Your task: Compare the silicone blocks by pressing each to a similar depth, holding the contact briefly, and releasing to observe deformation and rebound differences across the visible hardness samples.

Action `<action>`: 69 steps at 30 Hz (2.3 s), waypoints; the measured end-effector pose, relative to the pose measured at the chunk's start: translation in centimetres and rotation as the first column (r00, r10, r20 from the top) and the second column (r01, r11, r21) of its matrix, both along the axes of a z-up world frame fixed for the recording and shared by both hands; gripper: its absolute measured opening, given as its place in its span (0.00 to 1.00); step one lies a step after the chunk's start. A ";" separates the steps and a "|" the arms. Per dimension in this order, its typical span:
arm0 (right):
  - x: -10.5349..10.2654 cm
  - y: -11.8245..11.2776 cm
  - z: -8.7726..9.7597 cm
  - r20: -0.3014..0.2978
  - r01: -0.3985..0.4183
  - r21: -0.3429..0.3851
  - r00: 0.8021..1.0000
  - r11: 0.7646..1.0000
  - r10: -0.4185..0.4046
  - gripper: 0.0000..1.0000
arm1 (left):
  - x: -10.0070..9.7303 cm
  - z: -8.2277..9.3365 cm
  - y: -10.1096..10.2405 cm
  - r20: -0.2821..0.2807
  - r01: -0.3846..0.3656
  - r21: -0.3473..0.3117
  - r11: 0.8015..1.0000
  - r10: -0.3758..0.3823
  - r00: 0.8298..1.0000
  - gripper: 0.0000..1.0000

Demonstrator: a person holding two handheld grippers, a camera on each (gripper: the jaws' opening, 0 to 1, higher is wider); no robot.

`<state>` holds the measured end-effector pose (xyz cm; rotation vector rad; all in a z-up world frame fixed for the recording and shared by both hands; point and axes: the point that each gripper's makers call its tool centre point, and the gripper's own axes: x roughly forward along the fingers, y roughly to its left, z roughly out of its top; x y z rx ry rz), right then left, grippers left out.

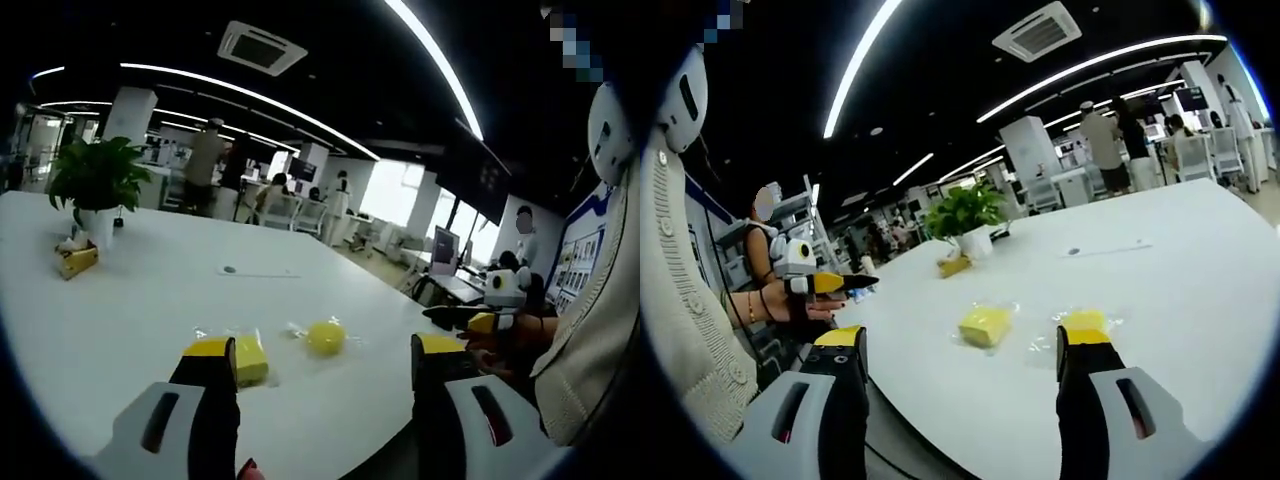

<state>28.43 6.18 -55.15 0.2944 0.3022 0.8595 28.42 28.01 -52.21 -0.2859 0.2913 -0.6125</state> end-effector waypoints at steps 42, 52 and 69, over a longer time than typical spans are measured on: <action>0.8 0.5 -1.4 -0.068 -0.007 -0.038 0.998 0.999 0.005 0.69 | 2.3 -1.9 0.3 -0.077 -0.003 -0.038 0.999 0.001 0.997 0.68; 1.9 0.3 -1.9 -0.098 -0.002 -0.049 0.995 0.999 -0.003 0.69 | 5.4 -3.1 1.0 -0.149 0.008 -0.090 0.996 -0.022 0.989 0.67; 3.8 0.8 -3.4 -0.154 0.009 -0.072 0.988 0.997 -0.020 0.67 | 12.8 -8.6 3.9 -0.300 -0.093 -0.177 0.980 0.036 0.953 0.66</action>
